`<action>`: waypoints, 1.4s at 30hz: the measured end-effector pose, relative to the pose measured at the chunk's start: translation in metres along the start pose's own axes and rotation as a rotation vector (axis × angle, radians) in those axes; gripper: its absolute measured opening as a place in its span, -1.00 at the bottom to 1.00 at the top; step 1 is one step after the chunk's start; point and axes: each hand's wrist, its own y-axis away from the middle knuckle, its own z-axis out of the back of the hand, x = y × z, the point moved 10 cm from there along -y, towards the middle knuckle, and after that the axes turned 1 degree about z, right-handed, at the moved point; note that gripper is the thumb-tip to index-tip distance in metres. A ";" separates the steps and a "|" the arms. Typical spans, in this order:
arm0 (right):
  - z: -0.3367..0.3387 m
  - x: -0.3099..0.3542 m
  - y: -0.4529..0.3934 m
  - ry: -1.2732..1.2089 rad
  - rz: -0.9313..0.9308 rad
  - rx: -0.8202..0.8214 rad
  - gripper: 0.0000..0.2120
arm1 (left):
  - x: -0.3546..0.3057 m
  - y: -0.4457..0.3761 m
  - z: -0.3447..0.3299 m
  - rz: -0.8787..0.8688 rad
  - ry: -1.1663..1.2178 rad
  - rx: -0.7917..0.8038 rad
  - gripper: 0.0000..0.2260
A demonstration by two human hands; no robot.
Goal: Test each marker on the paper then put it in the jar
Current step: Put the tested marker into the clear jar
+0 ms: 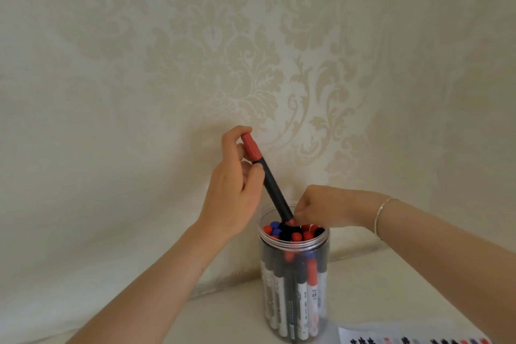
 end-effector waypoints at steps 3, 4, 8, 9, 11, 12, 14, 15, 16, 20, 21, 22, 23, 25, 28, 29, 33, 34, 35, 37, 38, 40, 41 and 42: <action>-0.008 0.000 0.002 -0.058 -0.005 0.089 -0.76 | 0.000 0.003 -0.007 -0.008 -0.004 0.060 -0.56; -0.009 0.000 0.002 -0.059 0.002 0.101 -0.79 | -0.001 0.004 -0.010 -0.016 -0.001 0.083 -0.55; -0.009 -0.001 0.000 -0.062 0.013 0.115 -0.73 | -0.004 0.007 -0.013 -0.051 -0.002 0.097 -0.60; -0.010 -0.003 -0.001 -0.069 0.005 0.123 -0.72 | -0.004 0.007 -0.013 -0.056 -0.014 0.094 -0.60; -0.013 -0.007 -0.002 -0.108 -0.014 0.144 -0.69 | -0.005 0.007 -0.016 -0.069 -0.061 0.123 -0.60; -0.014 -0.009 -0.002 -0.126 -0.022 0.156 -0.67 | -0.006 0.007 -0.021 -0.079 -0.090 0.159 -0.60; -0.014 -0.009 -0.001 -0.132 -0.022 0.166 -0.65 | -0.006 0.009 -0.029 -0.085 -0.123 0.236 -0.59; -0.013 -0.008 -0.001 -0.123 -0.017 0.166 -0.66 | -0.004 0.010 -0.034 -0.079 -0.137 0.273 -0.59; -0.012 -0.006 0.000 -0.106 -0.007 0.157 -0.69 | -0.003 0.012 -0.038 -0.075 -0.160 0.314 -0.58; -0.004 0.005 0.004 0.034 0.033 0.052 -0.81 | 0.004 0.021 -0.057 -0.038 -0.224 0.484 -0.65; -0.002 0.008 0.006 0.072 0.051 0.022 -0.84 | 0.006 0.021 -0.059 -0.014 -0.223 0.504 -0.70; 0.001 0.011 0.008 0.118 0.078 -0.011 -0.87 | 0.009 0.020 -0.059 0.004 -0.225 0.513 -0.75; 0.006 0.014 0.010 0.158 0.100 -0.053 -0.88 | 0.010 0.019 -0.058 0.008 -0.238 0.514 -0.79; 0.015 0.018 0.014 0.161 0.128 -0.128 -0.85 | 0.011 0.017 -0.057 0.005 -0.282 0.519 -0.85; 0.020 0.007 0.015 -0.133 0.078 -0.146 -0.80 | 0.013 0.018 -0.061 0.027 -0.401 0.603 -0.89; 0.021 0.003 0.016 -0.229 0.066 -0.144 -0.81 | 0.013 0.018 -0.063 0.027 -0.454 0.632 -0.88; 0.023 -0.005 0.016 -0.281 0.058 -0.197 -0.84 | 0.009 0.014 -0.066 -0.001 -0.587 0.624 -0.87; 0.023 -0.003 0.016 -0.222 0.063 -0.218 -0.84 | 0.009 0.014 -0.067 0.005 -0.620 0.628 -0.87; 0.022 -0.002 0.015 -0.166 0.063 -0.234 -0.85 | 0.010 0.014 -0.068 0.016 -0.657 0.646 -0.87; 0.019 0.001 0.013 -0.098 0.062 -0.246 -0.84 | 0.013 0.015 -0.073 0.025 -0.747 0.707 -0.85; 0.019 0.002 0.011 -0.075 0.058 -0.247 -0.83 | 0.015 0.015 -0.077 0.024 -0.793 0.744 -0.85; 0.019 0.003 0.007 -0.030 0.038 -0.262 -0.83 | 0.017 0.015 -0.084 0.021 -0.872 0.803 -0.85; 0.020 0.005 0.006 0.003 0.033 -0.278 -0.83 | 0.017 0.015 -0.087 0.020 -0.908 0.814 -0.84; 0.020 0.007 0.004 0.037 0.033 -0.301 -0.85 | 0.016 0.015 -0.088 0.020 -0.940 0.817 -0.83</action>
